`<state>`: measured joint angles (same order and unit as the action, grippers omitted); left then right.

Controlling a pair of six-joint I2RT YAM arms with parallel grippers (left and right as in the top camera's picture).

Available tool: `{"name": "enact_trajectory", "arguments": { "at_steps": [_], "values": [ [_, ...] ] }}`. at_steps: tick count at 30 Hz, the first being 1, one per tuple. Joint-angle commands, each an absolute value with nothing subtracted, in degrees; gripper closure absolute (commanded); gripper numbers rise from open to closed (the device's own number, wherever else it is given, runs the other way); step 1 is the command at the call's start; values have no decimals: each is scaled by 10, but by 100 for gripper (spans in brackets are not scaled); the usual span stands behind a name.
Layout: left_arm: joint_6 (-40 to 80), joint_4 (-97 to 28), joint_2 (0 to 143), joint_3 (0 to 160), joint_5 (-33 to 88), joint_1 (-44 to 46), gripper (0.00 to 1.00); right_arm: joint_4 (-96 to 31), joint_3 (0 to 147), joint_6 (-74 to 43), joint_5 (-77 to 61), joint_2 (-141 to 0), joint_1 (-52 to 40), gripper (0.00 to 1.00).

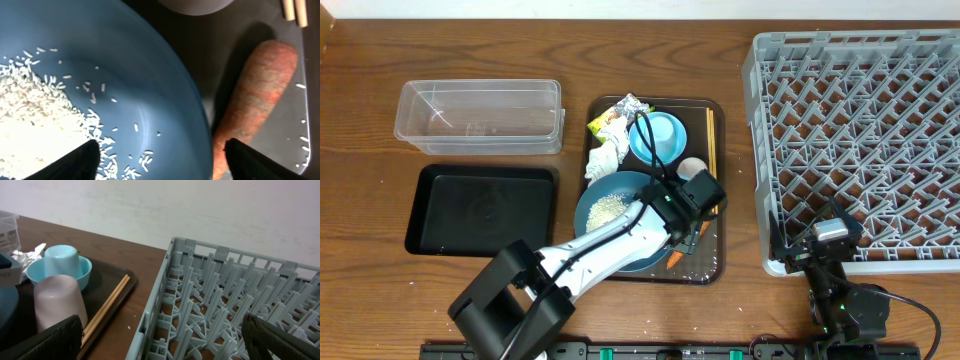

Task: Sort waste into correct bins and load items into the dishwasher rack
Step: 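Reach the left gripper to the blue plate and grasp its rim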

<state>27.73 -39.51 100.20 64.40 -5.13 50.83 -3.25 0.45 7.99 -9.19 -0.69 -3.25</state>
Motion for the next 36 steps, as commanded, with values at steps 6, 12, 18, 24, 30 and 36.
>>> {"name": "enact_trajectory", "arguments": {
  "at_steps": [6, 12, 18, 24, 30, 36],
  "values": [
    [273, -393, 1014, 639, -66, 509, 24, -34, 3, 84, -91, -4, -26, 1],
    [273, -389, 1032, 639, -67, 509, 24, -34, 3, 84, -91, -4, -26, 1],
    [277, -389, 1032, 639, -67, 509, 35, -34, 3, 84, -91, -4, -26, 1],
    [278, -389, 1032, 639, -65, 509, 52, -34, 3, 84, -91, -4, -26, 1],
    [284, -389, 1032, 640, -60, 509, 67, -34, 3, 84, -91, -4, -26, 1],
    [284, -389, 1032, 640, -50, 509, 81, -34, 3, 84, -91, -4, -26, 1]
  ]
}}
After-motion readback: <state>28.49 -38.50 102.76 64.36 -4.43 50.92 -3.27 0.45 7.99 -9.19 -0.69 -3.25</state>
